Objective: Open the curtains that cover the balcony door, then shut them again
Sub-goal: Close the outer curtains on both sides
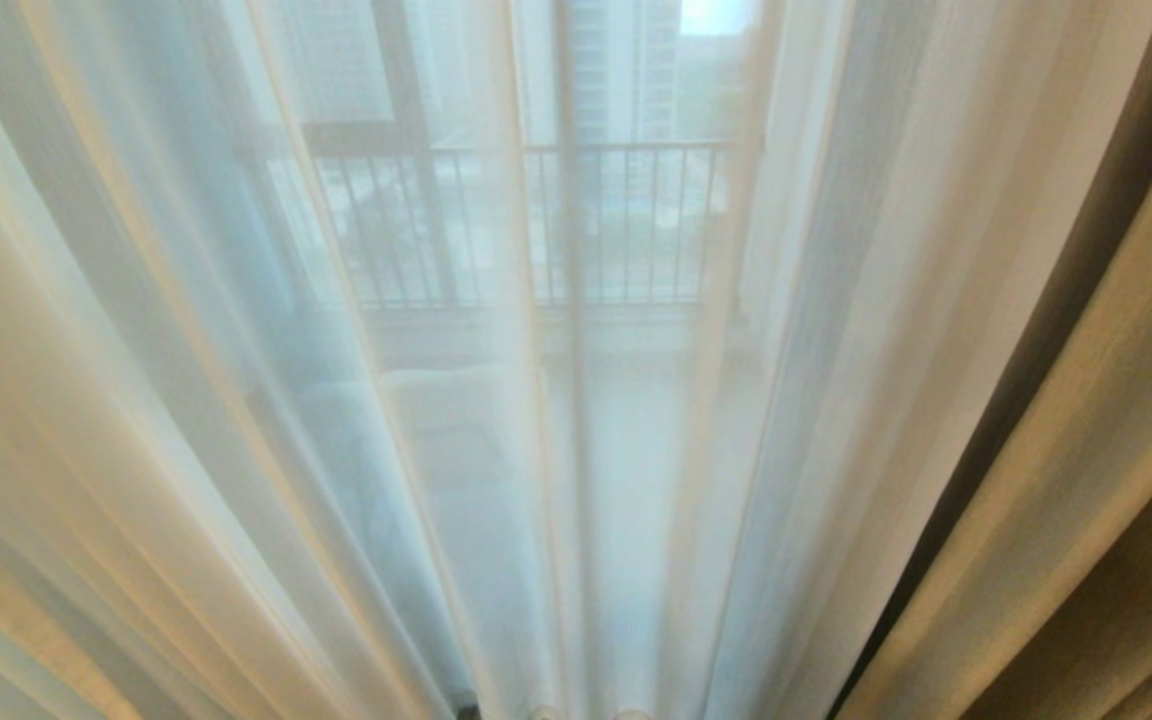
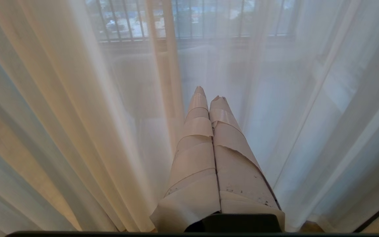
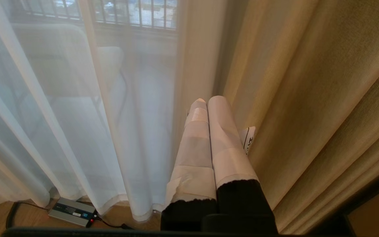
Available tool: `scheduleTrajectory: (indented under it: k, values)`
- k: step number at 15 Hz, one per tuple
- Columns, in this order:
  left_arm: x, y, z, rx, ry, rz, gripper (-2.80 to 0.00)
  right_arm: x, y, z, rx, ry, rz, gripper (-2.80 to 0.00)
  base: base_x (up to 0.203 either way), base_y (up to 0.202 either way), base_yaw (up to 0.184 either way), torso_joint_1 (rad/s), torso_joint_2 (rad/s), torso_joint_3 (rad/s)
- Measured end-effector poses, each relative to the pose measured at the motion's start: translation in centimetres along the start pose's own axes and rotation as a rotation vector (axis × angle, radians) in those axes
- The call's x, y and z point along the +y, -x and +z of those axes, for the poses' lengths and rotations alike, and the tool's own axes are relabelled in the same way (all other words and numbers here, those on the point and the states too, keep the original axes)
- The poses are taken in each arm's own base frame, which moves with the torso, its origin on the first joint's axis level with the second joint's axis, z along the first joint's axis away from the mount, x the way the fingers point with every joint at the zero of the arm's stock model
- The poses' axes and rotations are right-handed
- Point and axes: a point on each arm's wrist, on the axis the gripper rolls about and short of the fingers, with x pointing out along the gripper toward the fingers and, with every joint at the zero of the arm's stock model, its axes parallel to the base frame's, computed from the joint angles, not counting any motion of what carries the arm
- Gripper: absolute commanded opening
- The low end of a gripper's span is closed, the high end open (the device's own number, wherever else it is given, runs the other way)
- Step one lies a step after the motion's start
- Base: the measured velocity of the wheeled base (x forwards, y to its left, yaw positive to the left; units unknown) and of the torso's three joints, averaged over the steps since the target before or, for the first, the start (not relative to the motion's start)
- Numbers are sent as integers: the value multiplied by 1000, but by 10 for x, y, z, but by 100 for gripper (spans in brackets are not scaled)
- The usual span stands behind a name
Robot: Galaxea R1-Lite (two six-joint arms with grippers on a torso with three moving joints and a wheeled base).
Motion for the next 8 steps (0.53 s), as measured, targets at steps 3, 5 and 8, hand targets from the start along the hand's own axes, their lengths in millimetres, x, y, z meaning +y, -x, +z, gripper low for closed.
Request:
scheduleTrajectory:
  k: [3,5,8]
  values:
    - [0,0,0,-1,1,0,-280,0,0,0,-1,1,0,-280,0,0,0,0,0,0]
    - [0,0,0,0,1,0,-280,0,0,0,1,0,1,-280,0,0,0,0,0,0]
    - [0,0,0,0,1,0,-280,0,0,0,0,0,0,-280,0,0,0,0,0,0]
